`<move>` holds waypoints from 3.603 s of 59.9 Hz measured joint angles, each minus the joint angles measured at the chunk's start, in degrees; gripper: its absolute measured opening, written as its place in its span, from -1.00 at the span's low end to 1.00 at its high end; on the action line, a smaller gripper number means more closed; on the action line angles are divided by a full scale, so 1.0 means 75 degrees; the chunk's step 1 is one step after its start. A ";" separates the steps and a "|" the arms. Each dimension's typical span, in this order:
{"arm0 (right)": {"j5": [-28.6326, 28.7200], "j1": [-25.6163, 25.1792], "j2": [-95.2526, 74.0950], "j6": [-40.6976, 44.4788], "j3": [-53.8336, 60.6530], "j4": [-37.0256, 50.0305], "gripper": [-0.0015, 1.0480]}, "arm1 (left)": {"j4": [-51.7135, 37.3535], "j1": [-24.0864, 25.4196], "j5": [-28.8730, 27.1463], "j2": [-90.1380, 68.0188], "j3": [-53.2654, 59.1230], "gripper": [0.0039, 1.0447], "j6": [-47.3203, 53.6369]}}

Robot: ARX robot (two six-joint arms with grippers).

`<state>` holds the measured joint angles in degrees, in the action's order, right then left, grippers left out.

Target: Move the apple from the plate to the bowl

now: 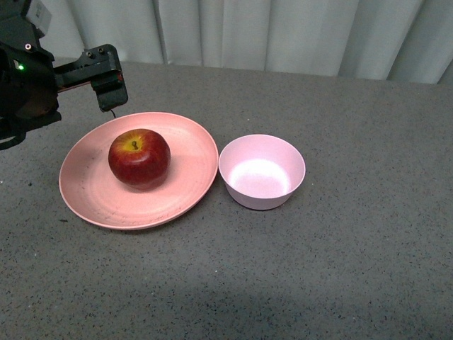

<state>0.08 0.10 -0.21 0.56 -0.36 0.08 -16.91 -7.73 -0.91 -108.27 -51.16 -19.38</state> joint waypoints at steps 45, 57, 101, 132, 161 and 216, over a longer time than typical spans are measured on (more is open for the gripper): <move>0.0000 0.0000 0.0000 0.0000 0.0000 0.0000 0.82 | 0.0332 -0.0726 0.0131 -0.0866 -0.0105 0.63 0.0498; 0.0000 0.0000 0.0000 0.0000 0.0000 0.0000 0.82 | 0.0335 -0.0737 0.0125 -0.0866 -0.0125 0.48 0.0513; 0.0000 0.0000 0.0000 0.0000 0.0000 0.0000 0.82 | 0.0801 -0.2489 0.0160 -0.0729 -0.1851 0.46 0.0347; 0.0000 0.0000 0.0000 0.0000 0.0000 0.0000 0.82 | 0.0970 -0.3191 -0.0047 -0.1903 -0.2433 0.44 0.0819; 0.0000 0.0000 0.0000 0.0000 0.0000 0.0000 0.82 | 0.1142 -0.3290 0.0020 -0.2328 -0.2600 0.44 0.1040; 0.0000 0.0000 0.0000 0.0000 0.0000 0.0000 0.82 | -0.1378 -0.2241 -0.1259 0.0294 0.0498 0.88 0.1376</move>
<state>0.08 0.10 -0.21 0.56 -0.36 0.08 -27.24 -24.53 -10.35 -106.06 -47.42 -9.06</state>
